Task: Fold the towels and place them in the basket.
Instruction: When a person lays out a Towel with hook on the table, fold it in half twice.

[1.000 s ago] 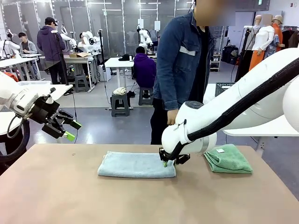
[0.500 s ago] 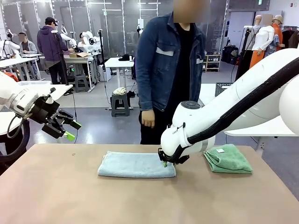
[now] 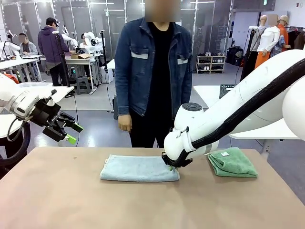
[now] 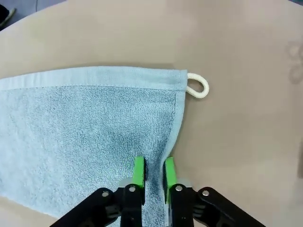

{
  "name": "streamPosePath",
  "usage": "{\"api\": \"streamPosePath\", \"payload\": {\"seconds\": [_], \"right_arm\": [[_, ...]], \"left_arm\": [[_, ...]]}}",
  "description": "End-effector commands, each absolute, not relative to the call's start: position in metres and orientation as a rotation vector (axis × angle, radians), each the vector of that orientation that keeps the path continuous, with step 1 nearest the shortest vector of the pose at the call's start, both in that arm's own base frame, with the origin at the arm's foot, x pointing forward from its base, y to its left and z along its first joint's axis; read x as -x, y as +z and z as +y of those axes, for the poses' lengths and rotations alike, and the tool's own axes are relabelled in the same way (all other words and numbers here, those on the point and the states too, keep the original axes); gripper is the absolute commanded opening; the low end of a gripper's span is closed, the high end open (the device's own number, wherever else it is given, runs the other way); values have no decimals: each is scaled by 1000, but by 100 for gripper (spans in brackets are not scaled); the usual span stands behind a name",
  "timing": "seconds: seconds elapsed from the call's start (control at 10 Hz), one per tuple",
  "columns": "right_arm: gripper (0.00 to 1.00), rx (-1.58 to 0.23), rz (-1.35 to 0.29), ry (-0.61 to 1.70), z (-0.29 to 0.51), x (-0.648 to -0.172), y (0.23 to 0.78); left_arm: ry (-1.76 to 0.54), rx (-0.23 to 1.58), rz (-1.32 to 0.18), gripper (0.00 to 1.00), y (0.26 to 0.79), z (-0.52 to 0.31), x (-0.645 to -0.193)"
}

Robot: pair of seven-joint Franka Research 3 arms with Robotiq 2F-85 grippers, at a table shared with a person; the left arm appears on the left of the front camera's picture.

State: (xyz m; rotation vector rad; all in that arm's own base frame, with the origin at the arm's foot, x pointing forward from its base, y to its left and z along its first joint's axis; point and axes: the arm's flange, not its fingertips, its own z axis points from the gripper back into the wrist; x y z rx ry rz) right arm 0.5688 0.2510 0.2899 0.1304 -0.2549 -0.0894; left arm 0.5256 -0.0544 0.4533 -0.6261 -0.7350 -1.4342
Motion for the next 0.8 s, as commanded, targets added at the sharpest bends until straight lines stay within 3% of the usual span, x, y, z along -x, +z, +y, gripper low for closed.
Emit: {"api": "streamPosePath", "payload": {"seconds": [0.0,0.7], "right_arm": [[1,-90,-260,-139,262,-573,283],[0,-92,-251,-139,234,-567,285]], "left_arm": [[-1435,624,-740,94,456,-54,-525],[-1435,624,-740,94,456,-54,-525]]}}
